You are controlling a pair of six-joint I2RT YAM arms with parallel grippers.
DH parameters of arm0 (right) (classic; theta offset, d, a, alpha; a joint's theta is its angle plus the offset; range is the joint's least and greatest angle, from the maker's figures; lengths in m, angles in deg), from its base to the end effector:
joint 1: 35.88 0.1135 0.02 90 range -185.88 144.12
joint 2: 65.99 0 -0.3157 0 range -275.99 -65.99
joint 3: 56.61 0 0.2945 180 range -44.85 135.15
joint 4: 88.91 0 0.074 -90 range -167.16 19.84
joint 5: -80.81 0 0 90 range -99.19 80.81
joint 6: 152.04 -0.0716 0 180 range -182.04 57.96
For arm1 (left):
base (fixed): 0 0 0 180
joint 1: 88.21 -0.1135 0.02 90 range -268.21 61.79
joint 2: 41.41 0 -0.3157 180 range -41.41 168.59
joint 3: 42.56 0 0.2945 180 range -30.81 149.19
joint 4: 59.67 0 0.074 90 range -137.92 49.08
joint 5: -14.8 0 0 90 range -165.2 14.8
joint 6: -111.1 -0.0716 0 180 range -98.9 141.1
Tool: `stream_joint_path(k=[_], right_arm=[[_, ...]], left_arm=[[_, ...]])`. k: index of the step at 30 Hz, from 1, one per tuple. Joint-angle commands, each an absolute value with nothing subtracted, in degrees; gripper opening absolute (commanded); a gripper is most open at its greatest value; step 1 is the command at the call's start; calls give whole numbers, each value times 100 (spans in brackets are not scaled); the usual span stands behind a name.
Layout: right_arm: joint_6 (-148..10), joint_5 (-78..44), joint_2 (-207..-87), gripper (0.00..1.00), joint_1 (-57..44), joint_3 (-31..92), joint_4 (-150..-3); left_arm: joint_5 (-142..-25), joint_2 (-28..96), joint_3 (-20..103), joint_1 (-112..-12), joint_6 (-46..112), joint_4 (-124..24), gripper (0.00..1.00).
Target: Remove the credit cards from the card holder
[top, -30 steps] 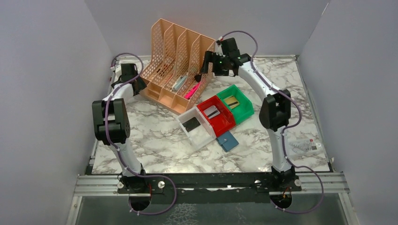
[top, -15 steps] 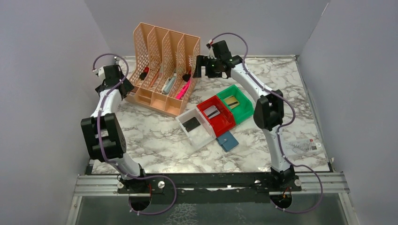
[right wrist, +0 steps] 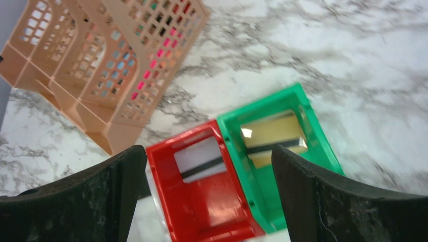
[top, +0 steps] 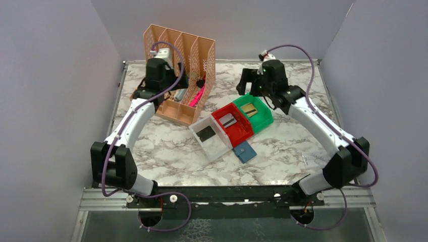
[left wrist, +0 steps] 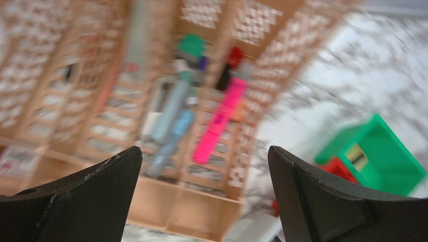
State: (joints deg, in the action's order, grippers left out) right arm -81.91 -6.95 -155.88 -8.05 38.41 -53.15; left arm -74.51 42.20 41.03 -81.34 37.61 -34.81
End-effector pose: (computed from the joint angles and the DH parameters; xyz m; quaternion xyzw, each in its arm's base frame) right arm 0.3886 0.2020 0.3814 -0.0506 0.8672 0.1847 0.4597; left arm 0.4086 -0.0484 0.3659 -0.0740 0.8396 -0.1041 0.5280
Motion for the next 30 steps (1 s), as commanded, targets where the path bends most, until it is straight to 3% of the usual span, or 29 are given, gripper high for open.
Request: stream_joint_path(k=[1,7,13,26,30], right_arm=[[-8580,700,-14356,99,-846,2529,-5862],[-8913,1193,-12747,99,-846,1432,-5623],[-8933,1333,-11895,99,-846,1035,-4957],[-9128,1144,-11464,99,-846,443,-4440],[-9140,946,-11671,99,-846,400,-4446]], left_arm=[[-8285,4390,4021,-7065,2940,-3960,99],[-7601,5192,4323,-6273,2569,-3881,98],[-6591,6223,5156,-6114,2476,-3503,98],[-4654,8191,7145,-6150,2340,-2815,98],[-4536,8503,7551,-6451,2563,-2571,98]])
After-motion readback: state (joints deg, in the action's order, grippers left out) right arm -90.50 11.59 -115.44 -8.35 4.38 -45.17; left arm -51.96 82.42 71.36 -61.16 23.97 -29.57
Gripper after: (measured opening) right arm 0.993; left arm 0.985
